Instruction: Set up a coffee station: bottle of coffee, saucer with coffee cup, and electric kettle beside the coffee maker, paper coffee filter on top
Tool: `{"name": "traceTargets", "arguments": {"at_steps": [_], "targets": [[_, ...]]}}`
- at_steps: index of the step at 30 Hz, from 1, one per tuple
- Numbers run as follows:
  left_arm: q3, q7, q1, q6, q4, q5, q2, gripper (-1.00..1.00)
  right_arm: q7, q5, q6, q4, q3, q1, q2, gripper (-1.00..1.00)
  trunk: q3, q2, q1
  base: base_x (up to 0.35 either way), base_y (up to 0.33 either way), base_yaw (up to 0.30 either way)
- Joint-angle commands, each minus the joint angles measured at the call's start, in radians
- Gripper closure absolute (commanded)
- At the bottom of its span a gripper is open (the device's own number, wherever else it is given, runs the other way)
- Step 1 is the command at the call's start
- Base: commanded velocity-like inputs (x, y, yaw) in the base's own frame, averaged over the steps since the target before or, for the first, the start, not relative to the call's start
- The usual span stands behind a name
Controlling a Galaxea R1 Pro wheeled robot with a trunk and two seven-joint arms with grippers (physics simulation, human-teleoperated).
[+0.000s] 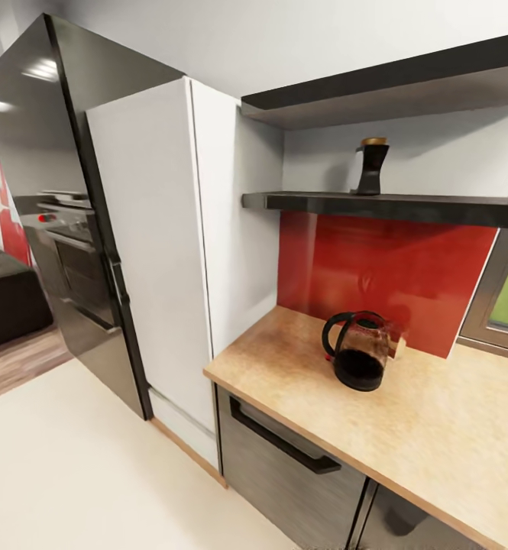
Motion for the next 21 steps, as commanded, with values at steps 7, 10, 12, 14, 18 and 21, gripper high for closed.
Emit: {"name": "traceTargets", "arguments": {"at_steps": [7,10,12,14,18,21], "targets": [[-0.004,-0.004,0.002,-0.002,-0.001,0.011,0.001,-1.0,0.003,0.002,-0.002,0.0,0.0,0.0,0.0,-1.0,0.0,0.0,0.0,-0.157,0.109,-0.268],[-0.004,-0.004,0.002,-0.002,-0.001,0.011,0.001,-1.0,0.003,0.002,-0.002,0.0,0.0,0.0,0.0,-1.0,0.0,0.0,0.0,-0.251,0.193,-0.268],[-0.004,-0.004,0.002,-0.002,-0.001,0.011,0.001,-1.0,0.003,0.002,-0.002,0.0,0.0,0.0,0.0,-1.0,0.0,0.0,0.0,-0.2,0.174,-0.268],[-0.004,-0.004,0.002,-0.002,-0.001,0.011,0.001,-1.0,0.003,0.002,-0.002,0.0,0.0,0.0,0.0,-1.0,0.0,0.0,0.0,-0.12,0.105,-0.268],[-0.004,-0.004,0.002,-0.002,-0.001,0.011,0.001,-1.0,0.003,0.002,-0.002,0.0,0.0,0.0,0.0,-1.0,0.0,0.0,0.0,-0.026,0.023,-0.268],[-0.004,-0.004,0.002,-0.002,-0.001,0.011,0.001,-1.0,0.003,0.002,-0.002,0.0,0.0,0.0,0.0,-1.0,0.0,0.0,0.0,-0.007,0.006,-0.268]]}}
